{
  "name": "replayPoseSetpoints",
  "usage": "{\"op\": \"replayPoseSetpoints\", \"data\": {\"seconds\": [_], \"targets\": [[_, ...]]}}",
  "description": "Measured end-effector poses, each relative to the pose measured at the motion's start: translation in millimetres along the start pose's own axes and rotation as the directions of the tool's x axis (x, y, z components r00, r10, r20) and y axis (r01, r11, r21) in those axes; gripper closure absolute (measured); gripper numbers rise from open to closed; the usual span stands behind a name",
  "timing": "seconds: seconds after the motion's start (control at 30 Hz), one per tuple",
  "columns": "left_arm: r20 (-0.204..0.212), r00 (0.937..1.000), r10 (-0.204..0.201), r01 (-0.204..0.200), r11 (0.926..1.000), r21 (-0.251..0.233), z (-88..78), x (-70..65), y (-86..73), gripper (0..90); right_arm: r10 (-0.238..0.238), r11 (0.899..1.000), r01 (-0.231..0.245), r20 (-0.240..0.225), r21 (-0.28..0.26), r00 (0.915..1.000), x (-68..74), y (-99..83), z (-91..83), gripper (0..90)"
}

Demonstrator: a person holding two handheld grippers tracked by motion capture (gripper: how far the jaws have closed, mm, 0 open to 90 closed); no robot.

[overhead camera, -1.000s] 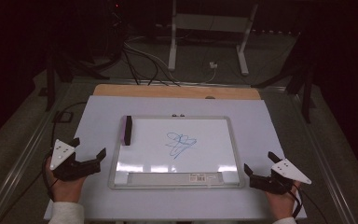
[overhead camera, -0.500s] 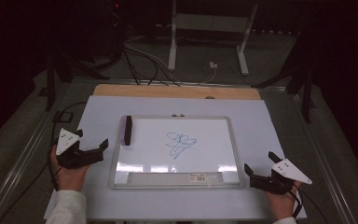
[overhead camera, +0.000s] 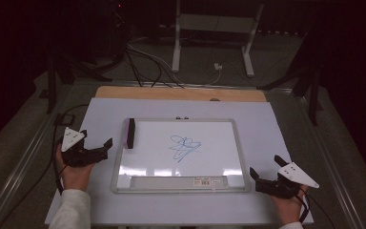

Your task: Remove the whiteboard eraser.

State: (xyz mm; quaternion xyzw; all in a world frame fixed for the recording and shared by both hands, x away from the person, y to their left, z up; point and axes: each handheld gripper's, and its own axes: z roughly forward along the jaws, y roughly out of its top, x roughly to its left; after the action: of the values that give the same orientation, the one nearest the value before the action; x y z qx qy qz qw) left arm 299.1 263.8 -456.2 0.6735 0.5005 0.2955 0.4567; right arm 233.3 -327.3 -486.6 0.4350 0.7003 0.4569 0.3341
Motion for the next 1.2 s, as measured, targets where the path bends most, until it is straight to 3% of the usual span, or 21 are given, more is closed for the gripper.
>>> {"op": "replayPoseSetpoints", "data": {"seconds": [0.8,1.2], "targets": [[-0.011,0.9999,-0.01,0.011,0.9981,0.06,30.6,-5.2,6.9,0.8,0.011,1.0,-0.011,0.004,0.002,0.9999,-1.0,-0.2,-0.5,0.1],[-0.008,1.0,0.004,-0.003,0.9959,0.09,46.7,-12.8,10.1,0.8,0.012,1.0,-0.012,0.01,0.001,0.9999,-2.1,-0.1,-0.9,0.2]]}}
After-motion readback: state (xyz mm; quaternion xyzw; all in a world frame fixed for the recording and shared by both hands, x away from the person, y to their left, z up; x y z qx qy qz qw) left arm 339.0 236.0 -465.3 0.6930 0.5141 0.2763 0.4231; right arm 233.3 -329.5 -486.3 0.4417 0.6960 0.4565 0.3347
